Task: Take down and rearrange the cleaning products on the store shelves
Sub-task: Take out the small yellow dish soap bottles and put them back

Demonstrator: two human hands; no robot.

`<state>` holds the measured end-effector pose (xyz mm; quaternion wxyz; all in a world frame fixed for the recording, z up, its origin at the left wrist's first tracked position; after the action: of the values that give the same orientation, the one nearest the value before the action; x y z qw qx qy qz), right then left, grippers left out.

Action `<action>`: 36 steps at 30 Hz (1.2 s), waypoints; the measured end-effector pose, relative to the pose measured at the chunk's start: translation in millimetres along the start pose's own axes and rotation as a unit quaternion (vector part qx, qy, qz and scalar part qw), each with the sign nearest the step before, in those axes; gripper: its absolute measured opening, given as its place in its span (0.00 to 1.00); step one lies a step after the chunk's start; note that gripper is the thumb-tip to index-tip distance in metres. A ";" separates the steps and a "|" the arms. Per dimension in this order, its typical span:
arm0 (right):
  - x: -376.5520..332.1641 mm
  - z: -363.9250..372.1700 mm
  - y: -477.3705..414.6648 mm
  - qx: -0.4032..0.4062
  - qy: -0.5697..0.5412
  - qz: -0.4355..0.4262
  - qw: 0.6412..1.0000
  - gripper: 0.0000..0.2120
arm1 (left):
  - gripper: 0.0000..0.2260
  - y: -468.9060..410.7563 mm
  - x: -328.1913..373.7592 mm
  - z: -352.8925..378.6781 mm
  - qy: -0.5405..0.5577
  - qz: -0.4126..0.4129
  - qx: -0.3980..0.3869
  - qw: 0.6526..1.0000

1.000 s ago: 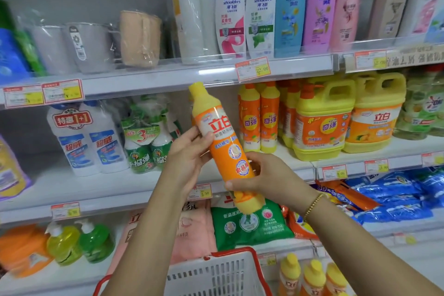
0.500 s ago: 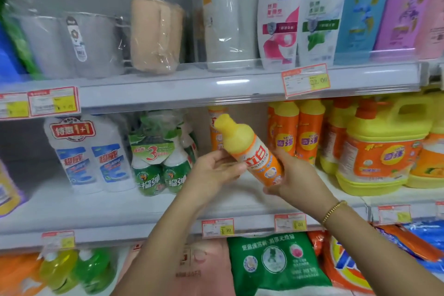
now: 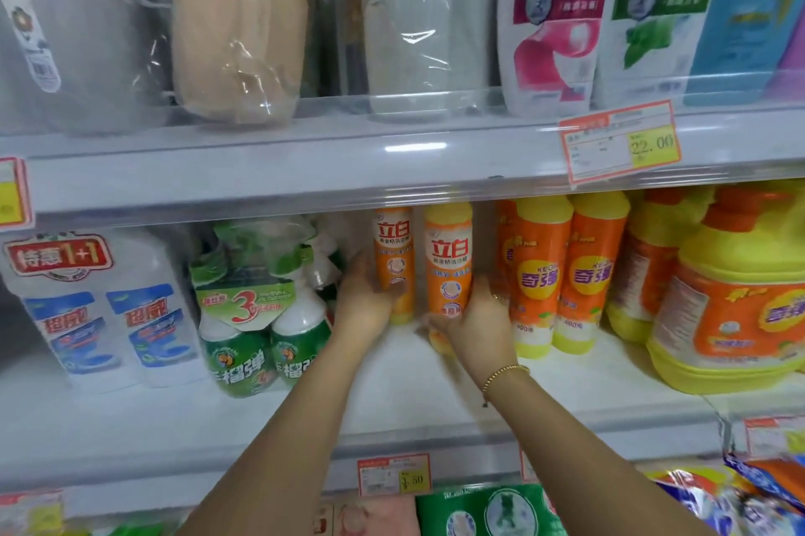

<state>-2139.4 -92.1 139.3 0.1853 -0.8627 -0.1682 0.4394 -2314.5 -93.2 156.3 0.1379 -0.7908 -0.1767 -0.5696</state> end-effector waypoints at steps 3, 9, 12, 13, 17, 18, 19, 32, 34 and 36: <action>7.9 12.2 -15.1 0.018 -0.022 0.012 1.000 0.27 | 0.23 -12.4 -16.8 11.7 0.016 -0.023 -0.019 0.999; 18.1 29.0 -33.4 -0.033 0.043 0.022 0.998 0.28 | 0.18 -20.7 -36.4 14.5 0.018 -0.004 -0.006 1.000; 23.0 32.8 -40.2 -0.061 0.103 0.023 0.993 0.25 | 0.19 -24.1 -40.9 16.3 0.047 -0.006 -0.002 0.999; 24.6 34.4 -43.4 -0.064 0.104 0.028 0.992 0.25 | 0.19 -24.6 -41.0 16.9 0.043 -0.007 0.001 0.999; 26.4 42.2 -56.4 -0.078 0.101 0.043 0.991 0.25 | 0.20 -28.3 -43.3 18.4 0.027 -0.021 0.005 0.999; 27.3 44.0 -58.8 -0.086 0.103 0.047 0.990 0.25 | 0.20 -28.6 -43.5 18.4 0.021 -0.025 0.006 0.999; 27.5 45.2 -60.9 -0.094 0.105 0.050 0.989 0.25 | 0.20 -29.1 -43.6 18.6 0.014 -0.027 0.010 0.999; 4.2 27.1 -35.5 -0.166 0.165 -0.029 0.972 0.18 | 0.10 4.5 -25.0 13.9 -0.092 -0.001 0.067 0.994; -16.9 2.9 -15.3 -0.160 0.168 -0.086 0.969 0.13 | 0.10 40.6 -9.8 2.3 -0.042 0.028 0.094 0.994; -32.5 -29.4 11.0 -0.155 0.144 -0.131 0.969 0.12 | 0.05 91.2 3.5 -3.5 0.035 0.069 0.084 0.993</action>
<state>-2132.0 -121.6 172.8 0.1276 -0.9054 -0.3177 0.2512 -2276.6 -176.2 159.2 0.2490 -0.7660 -0.1639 -0.5695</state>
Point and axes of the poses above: each hand's wrist, its own y-axis away from the middle knuckle, its own z-axis out of the palm, x = y × z, the point moved 9 cm from there along -y, towards the middle knuckle, and after that the axes turned 15 degrees about -z, right-handed, at the moved point
